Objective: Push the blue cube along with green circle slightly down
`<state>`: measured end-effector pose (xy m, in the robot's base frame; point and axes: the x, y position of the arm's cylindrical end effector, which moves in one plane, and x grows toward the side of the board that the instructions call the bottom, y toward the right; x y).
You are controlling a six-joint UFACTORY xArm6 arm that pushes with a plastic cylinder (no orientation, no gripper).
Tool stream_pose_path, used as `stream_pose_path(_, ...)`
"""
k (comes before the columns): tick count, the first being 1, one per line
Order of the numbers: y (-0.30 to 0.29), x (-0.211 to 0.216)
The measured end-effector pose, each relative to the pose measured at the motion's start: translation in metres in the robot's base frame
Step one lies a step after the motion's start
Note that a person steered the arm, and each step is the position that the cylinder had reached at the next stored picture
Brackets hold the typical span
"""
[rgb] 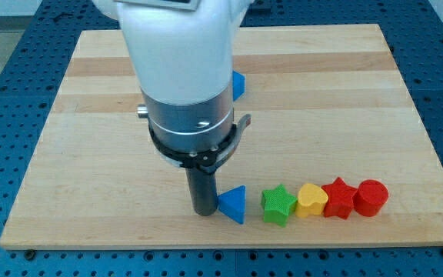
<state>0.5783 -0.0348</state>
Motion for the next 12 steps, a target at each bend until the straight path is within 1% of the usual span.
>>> stream_pose_path(2, 0.01, 0.0)
stream_pose_path(3, 0.008, -0.01)
stream_pose_path(4, 0.023, -0.05)
stream_pose_path(5, 0.074, -0.09)
stream_pose_path(6, 0.112, -0.15)
stream_pose_path(7, 0.121, -0.219)
stream_pose_path(8, 0.116, -0.26)
stream_pose_path(10, 0.09, -0.219)
stream_pose_path(11, 0.067, -0.221)
stream_pose_path(12, 0.046, -0.239)
